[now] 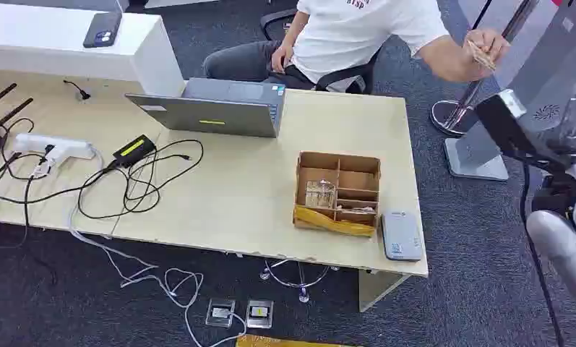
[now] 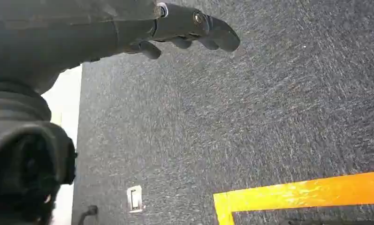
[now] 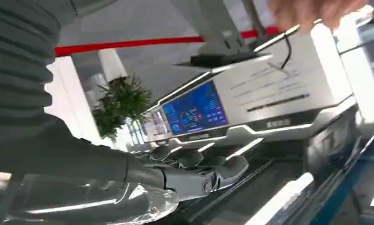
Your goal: Pass the card to the sensor for recognition and then transmit it.
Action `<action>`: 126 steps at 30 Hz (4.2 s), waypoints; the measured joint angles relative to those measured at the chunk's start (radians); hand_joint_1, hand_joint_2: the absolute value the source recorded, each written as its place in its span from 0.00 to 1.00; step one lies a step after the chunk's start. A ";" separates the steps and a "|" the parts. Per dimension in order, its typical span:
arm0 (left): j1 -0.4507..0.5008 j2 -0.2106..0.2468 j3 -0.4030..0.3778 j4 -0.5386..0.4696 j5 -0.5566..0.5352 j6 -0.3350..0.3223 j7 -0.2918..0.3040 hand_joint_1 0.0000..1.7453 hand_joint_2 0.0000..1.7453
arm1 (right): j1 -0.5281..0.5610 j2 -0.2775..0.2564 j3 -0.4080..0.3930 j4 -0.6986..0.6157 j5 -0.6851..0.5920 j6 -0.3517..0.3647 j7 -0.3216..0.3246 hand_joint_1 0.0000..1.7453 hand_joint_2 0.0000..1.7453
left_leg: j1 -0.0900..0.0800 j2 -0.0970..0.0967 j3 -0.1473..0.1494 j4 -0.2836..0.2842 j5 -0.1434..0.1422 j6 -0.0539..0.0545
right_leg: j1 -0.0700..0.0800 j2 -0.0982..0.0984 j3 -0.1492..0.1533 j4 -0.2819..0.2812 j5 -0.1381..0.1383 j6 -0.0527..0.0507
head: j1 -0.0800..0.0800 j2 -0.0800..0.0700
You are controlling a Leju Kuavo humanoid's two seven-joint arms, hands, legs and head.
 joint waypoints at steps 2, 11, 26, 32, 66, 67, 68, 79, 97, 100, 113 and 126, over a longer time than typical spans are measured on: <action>0.000 0.001 -0.003 0.000 0.001 0.000 0.000 0.00 0.00 | -0.026 0.030 0.052 0.028 0.000 0.014 -0.018 0.00 1.00 | 0.000 0.001 0.000 0.000 0.000 0.000 | 0.000 0.001 0.000 0.000 0.000 0.000 | 0.000 0.000; 0.000 0.011 -0.006 0.000 0.016 0.000 0.000 0.00 0.00 | -0.090 0.135 0.213 0.144 -0.039 -0.012 -0.056 0.00 1.00 | 0.001 0.000 0.000 0.000 0.000 -0.002 | 0.001 0.001 0.000 0.000 0.000 0.000 | 0.000 0.000; 0.002 0.018 -0.007 0.000 0.042 0.002 0.002 0.00 0.00 | -0.154 0.241 0.326 0.301 -0.085 -0.057 -0.096 1.00 1.00 | 0.001 0.002 0.002 0.000 0.000 -0.003 | 0.001 0.003 0.000 0.000 0.000 0.000 | 0.000 0.000; 0.004 0.019 -0.007 0.000 0.047 0.002 0.002 0.00 0.00 | -0.176 0.257 0.357 0.341 -0.118 -0.063 -0.096 1.00 1.00 | 0.001 0.002 0.002 0.000 0.000 -0.003 | 0.001 0.003 0.000 0.000 0.000 -0.001 | 0.000 0.000; 0.013 0.024 -0.007 0.000 0.101 0.019 0.026 0.00 0.00 | 0.084 0.144 0.309 0.297 -0.252 -0.296 -0.075 1.00 1.00 | 0.001 0.004 0.022 0.001 0.000 -0.005 | 0.001 0.004 0.001 -0.001 0.001 -0.001 | 0.000 0.000; 0.013 0.025 -0.007 0.000 0.102 0.021 0.026 0.00 0.00 | 0.107 0.136 0.299 0.289 -0.252 -0.297 -0.074 1.00 1.00 | 0.001 0.004 0.022 0.001 0.000 -0.005 | 0.001 0.004 0.001 -0.001 0.001 -0.001 | 0.000 0.000; 0.013 0.025 -0.007 0.000 0.102 0.022 0.026 0.00 0.00 | 0.126 0.126 0.286 0.278 -0.253 -0.298 -0.071 1.00 1.00 | 0.001 0.004 0.022 0.001 0.000 -0.005 | 0.001 0.004 0.001 -0.001 0.001 -0.001 | 0.000 0.000; 0.012 0.027 -0.007 0.000 0.101 0.021 0.024 0.00 0.00 | 0.255 0.086 0.206 0.223 -0.251 -0.291 -0.074 1.00 1.00 | 0.002 0.005 0.022 0.001 -0.001 -0.005 | 0.002 0.004 0.001 -0.001 0.001 -0.001 | 0.000 0.000; 0.009 0.027 -0.012 -0.002 0.110 0.022 0.021 0.00 0.00 | 0.307 0.191 0.223 0.281 -0.205 -0.205 -0.188 1.00 1.00 | 0.004 0.005 0.021 0.001 0.000 -0.005 | 0.004 0.004 0.001 -0.001 0.001 -0.001 | 0.000 0.000; 0.009 0.027 -0.012 -0.003 0.113 0.024 0.021 0.00 0.00 | 0.302 0.222 0.233 0.312 -0.207 -0.197 -0.197 1.00 1.00 | 0.004 0.005 0.021 0.001 0.000 -0.005 | 0.004 0.004 0.001 -0.001 0.001 -0.001 | 0.000 0.000; 0.009 0.027 -0.022 -0.013 0.111 0.033 0.033 0.00 0.00 | 0.298 0.305 0.249 0.457 -0.243 -0.200 -0.247 1.00 1.00 | 0.004 0.005 0.022 0.001 0.000 -0.005 | 0.004 0.005 0.001 -0.001 0.001 -0.001 | 0.000 0.000; 0.009 0.027 -0.030 -0.020 0.117 0.039 0.035 0.00 0.00 | 0.295 0.318 0.229 0.531 -0.278 -0.247 -0.261 1.00 1.00 | 0.004 0.005 0.023 0.001 0.000 -0.005 | 0.004 0.005 0.003 -0.001 0.001 -0.002 | 0.000 0.000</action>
